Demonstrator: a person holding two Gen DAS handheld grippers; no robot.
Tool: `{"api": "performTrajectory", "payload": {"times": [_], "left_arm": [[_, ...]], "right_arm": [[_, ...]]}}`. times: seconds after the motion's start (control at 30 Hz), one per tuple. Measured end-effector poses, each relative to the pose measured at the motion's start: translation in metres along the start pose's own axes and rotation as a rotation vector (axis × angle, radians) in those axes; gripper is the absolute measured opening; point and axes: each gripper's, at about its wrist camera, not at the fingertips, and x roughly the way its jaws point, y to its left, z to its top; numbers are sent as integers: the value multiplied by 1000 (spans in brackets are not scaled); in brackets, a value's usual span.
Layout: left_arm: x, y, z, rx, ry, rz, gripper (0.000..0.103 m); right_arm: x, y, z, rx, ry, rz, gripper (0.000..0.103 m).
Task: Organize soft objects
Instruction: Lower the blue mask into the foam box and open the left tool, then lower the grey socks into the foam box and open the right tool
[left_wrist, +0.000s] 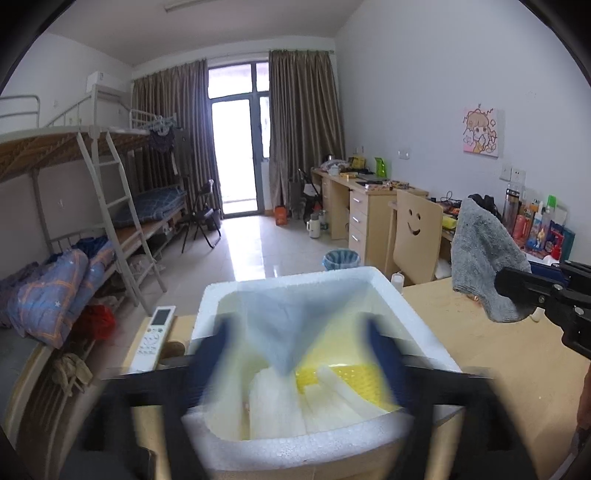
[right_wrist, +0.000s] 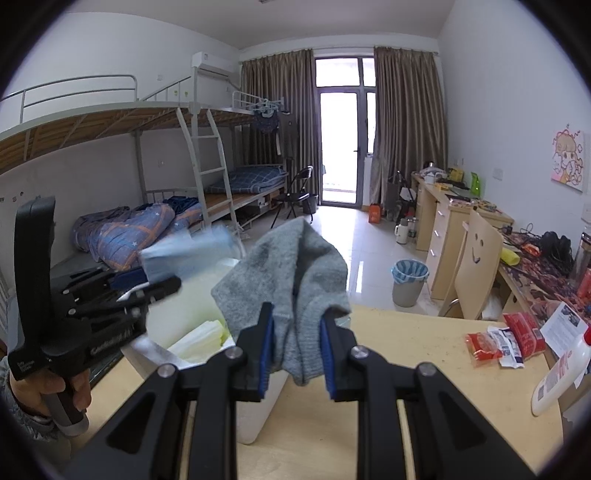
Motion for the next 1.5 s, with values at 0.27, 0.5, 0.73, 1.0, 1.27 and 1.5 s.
{"api": "performTrajectory", "payload": {"times": [0.27, 0.5, 0.73, 1.0, 1.27, 1.5], "left_arm": [[-6, -4, -2, 16, -39, 32, 103], [-12, 4, -2, -5, -51, 46, 103], [-22, 12, -4, -16, -71, 89, 103], [-38, 33, -9, -39, -76, 159, 103], [-59, 59, -15, -67, -80, 247, 103], [-73, 69, -22, -85, -75, 298, 103]], "right_arm": [[1, 5, -3, -3, 4, -6, 26], [3, 3, -1, -7, 10, 3, 26], [11, 6, 1, -12, 19, 23, 26], [24, 25, 4, -52, 40, 78, 26], [35, 49, 10, -96, 43, 151, 26], [45, 58, 11, -109, 51, 182, 26]]}}
